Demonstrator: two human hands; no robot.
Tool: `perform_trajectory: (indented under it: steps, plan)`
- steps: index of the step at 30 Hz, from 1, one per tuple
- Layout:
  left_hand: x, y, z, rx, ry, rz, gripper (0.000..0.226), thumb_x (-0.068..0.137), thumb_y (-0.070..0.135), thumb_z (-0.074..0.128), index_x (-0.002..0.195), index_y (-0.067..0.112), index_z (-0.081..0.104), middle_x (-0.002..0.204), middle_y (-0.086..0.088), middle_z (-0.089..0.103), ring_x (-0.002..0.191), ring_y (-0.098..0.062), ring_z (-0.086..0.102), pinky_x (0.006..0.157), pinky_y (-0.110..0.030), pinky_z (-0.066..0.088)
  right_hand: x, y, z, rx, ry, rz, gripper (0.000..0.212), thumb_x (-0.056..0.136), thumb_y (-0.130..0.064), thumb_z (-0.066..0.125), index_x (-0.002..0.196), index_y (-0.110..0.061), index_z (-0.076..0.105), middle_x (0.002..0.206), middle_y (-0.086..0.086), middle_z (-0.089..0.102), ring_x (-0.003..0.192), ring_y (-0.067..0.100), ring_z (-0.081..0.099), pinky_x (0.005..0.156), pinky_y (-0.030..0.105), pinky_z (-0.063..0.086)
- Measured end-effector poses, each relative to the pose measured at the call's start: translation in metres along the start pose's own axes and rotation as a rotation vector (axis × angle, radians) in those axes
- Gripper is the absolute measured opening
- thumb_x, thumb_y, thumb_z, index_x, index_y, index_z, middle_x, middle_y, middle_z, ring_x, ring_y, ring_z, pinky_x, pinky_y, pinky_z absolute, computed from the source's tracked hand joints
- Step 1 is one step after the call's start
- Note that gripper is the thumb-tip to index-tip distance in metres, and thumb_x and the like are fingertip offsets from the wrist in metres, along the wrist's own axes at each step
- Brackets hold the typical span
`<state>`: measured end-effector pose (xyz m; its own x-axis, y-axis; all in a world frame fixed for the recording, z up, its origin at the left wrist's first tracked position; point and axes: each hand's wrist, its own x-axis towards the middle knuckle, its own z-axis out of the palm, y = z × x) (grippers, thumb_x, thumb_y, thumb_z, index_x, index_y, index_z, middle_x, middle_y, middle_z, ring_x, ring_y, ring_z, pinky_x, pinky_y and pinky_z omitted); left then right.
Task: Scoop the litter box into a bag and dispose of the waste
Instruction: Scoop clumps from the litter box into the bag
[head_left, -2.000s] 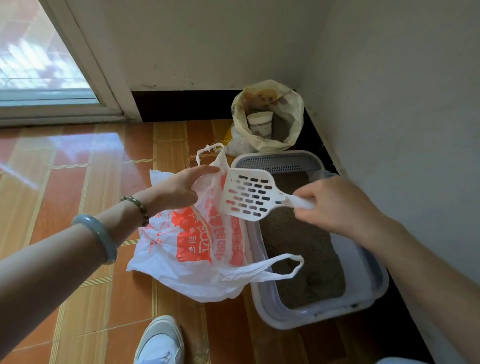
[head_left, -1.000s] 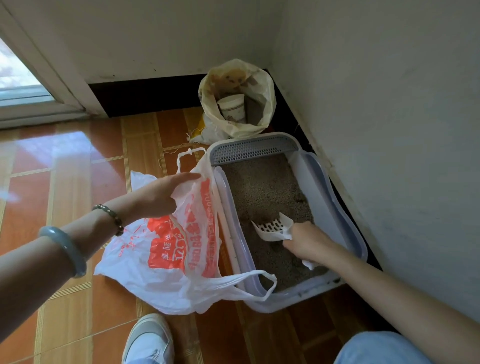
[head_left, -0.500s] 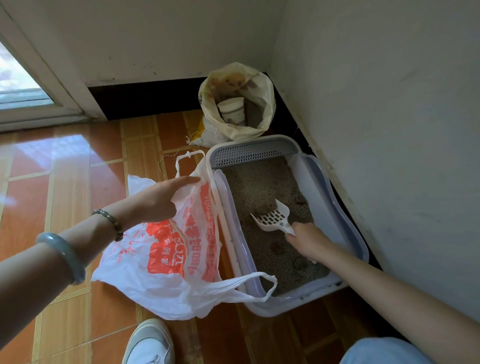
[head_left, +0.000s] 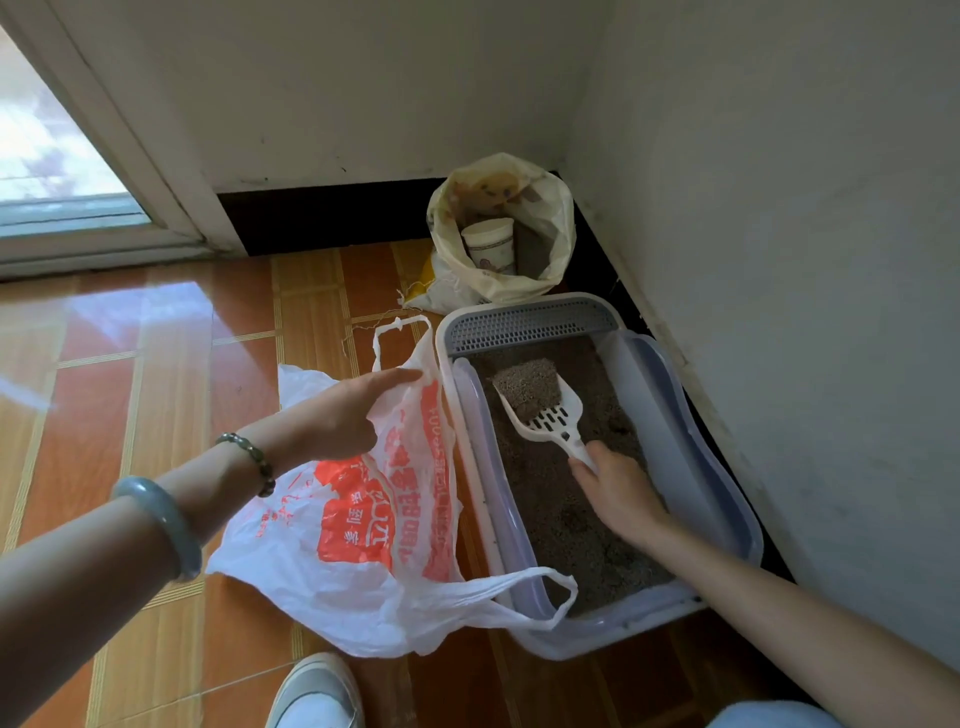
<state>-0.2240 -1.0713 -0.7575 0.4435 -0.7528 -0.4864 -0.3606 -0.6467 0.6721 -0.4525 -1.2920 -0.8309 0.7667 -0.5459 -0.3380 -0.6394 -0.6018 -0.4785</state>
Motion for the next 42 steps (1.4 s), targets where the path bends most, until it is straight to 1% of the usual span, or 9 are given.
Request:
perform_trajectory:
  steps: [3,6,12,18,24,29,35,38,42]
  plan:
    - [0.001,0.002,0.000,0.042,0.042,0.002,0.085,0.078,-0.022,0.041,0.143,0.033,0.030,0.146,-0.004,0.038,0.122,-0.025,0.050,0.046,-0.017,0.049,-0.007,0.008,-0.005,-0.022,0.026,-0.052,0.018,0.095,-0.028,0.046,0.086,-0.013,0.051,0.068,-0.001,0.051,0.055,0.011,0.047,0.049,0.027,0.037]
    - [0.001,0.002,0.002,0.029,0.041,-0.010,0.084,0.079,-0.022,0.041,0.143,0.033,0.030,0.146,-0.004,0.039,0.122,-0.026,0.051,0.047,-0.017,0.050,-0.010,0.013,-0.011,-0.049,0.065,-0.078,0.018,0.095,-0.030,0.046,0.089,-0.014,0.053,0.072,0.000,0.054,0.059,0.014,0.051,0.052,0.033,0.044]
    - [0.000,0.007,0.006,0.033,0.038,-0.021,0.083,0.080,-0.021,0.040,0.143,0.033,0.031,0.145,-0.004,0.040,0.120,-0.025,0.052,0.046,-0.016,0.049,-0.011,0.014,-0.023,-0.055,0.096,-0.093,0.020,0.095,-0.031,0.045,0.092,-0.014,0.054,0.075,0.001,0.055,0.062,0.014,0.052,0.054,0.031,0.044]
    - [0.000,0.012,0.006,0.027,0.043,-0.023,0.082,0.080,-0.020,0.040,0.142,0.033,0.032,0.145,-0.004,0.040,0.118,-0.025,0.053,0.048,-0.019,0.053,-0.011,0.018,-0.036,-0.136,0.113,-0.109,0.018,0.096,-0.033,0.043,0.096,-0.017,0.053,0.076,-0.002,0.054,0.062,0.009,0.051,0.052,0.024,0.039]
    - [0.001,0.012,0.007,0.048,0.054,-0.024,0.082,0.080,-0.020,0.039,0.144,0.032,0.030,0.146,-0.005,0.039,0.115,-0.025,0.054,0.043,-0.015,0.046,-0.011,0.023,-0.041,-0.178,0.101,-0.122,0.022,0.095,-0.033,0.044,0.096,-0.014,0.055,0.076,0.000,0.055,0.065,0.014,0.053,0.056,0.033,0.044]
    - [0.003,0.011,0.006,0.074,0.069,-0.020,0.083,0.080,-0.020,0.040,0.144,0.032,0.030,0.147,-0.004,0.037,0.119,-0.025,0.052,0.044,-0.016,0.047,-0.012,0.024,-0.042,-0.181,0.087,-0.098,0.022,0.095,-0.034,0.044,0.096,-0.015,0.054,0.075,-0.001,0.055,0.065,0.014,0.053,0.058,0.037,0.048]
    - [0.006,0.004,0.007,0.120,0.080,-0.006,0.084,0.079,-0.019,0.041,0.145,0.032,0.029,0.149,-0.003,0.035,0.128,-0.026,0.045,0.055,-0.018,0.050,-0.012,0.019,-0.039,-0.215,0.100,-0.133,0.023,0.096,-0.033,0.044,0.096,-0.012,0.054,0.076,0.000,0.054,0.063,0.014,0.050,0.049,0.024,0.034]
    - [0.007,0.002,0.006,0.103,0.085,-0.006,0.084,0.079,-0.019,0.041,0.144,0.033,0.030,0.150,-0.002,0.034,0.130,-0.026,0.043,0.060,-0.020,0.051,-0.010,0.018,-0.041,-0.188,0.123,-0.126,0.025,0.095,-0.033,0.045,0.095,-0.010,0.055,0.074,0.001,0.055,0.062,0.015,0.051,0.051,0.028,0.038]
    - [0.005,0.004,0.006,0.101,0.081,-0.012,0.083,0.080,-0.019,0.039,0.144,0.033,0.030,0.149,-0.003,0.035,0.128,-0.025,0.045,0.059,-0.021,0.052,-0.011,0.020,-0.045,-0.244,0.076,-0.110,0.025,0.095,-0.033,0.046,0.100,-0.012,0.057,0.078,0.002,0.058,0.067,0.017,0.055,0.058,0.035,0.046]
